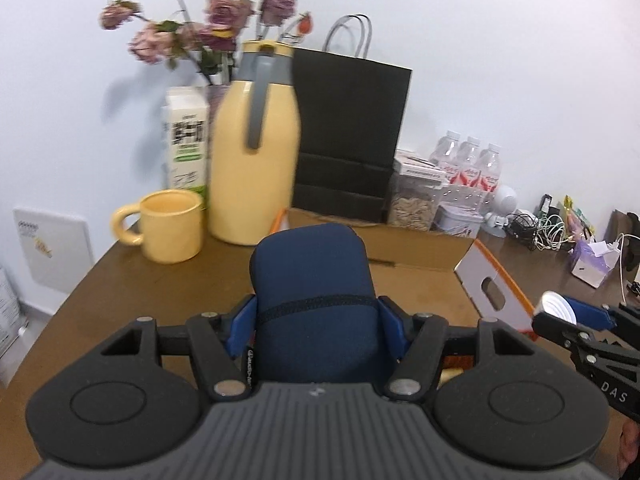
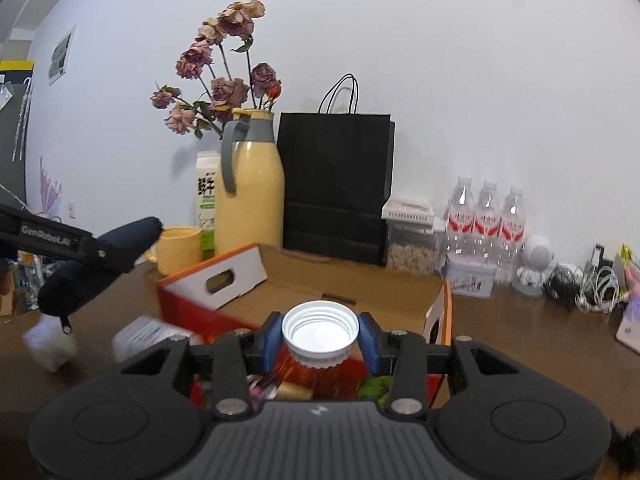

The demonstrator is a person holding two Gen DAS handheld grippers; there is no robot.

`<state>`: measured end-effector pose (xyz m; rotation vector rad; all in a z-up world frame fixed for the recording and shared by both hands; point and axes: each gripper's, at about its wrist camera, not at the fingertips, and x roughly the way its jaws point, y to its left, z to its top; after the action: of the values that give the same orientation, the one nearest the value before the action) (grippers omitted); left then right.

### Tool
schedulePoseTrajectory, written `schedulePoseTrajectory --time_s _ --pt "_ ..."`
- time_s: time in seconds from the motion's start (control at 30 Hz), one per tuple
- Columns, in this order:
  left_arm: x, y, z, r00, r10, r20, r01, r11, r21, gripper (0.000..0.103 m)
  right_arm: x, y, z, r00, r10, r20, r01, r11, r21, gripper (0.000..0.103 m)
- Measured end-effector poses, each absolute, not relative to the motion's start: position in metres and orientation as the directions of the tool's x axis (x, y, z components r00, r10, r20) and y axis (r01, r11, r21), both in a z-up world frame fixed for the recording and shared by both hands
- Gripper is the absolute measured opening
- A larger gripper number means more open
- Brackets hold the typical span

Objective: Organize objects
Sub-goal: 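Carry the cap and navy case into the cardboard box and release both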

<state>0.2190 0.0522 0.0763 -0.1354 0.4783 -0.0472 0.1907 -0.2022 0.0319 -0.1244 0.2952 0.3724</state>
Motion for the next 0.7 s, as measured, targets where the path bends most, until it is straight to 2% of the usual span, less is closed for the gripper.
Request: schedulePoseTrajectory --time_s 0.2,0.37,0.7 --pt "0.272 0.031 0.070 0.879 -0.104 -0.465 0.049 0.990 -0.130 0.065 0.245 -0.199 0.038 0.892 0.325 -0.314 -0.370 0.924 -0.095 0.039" --pt "0.308 0.014 0.058 0.883 -0.081 -0.462 0.054 0.996 -0.071 0.065 0.290 -0.196 0.031 0.883 0.315 -0.347 -0.366 0.926 -0.090 0.039" --pt "0.352 0.005 0.029 0.867 -0.029 -0.498 0.039 0.999 0.011 0.065 0.341 -0.194 0.000 0.829 0.321 -0.458 -0.373 0.928 -0.026 0.039"
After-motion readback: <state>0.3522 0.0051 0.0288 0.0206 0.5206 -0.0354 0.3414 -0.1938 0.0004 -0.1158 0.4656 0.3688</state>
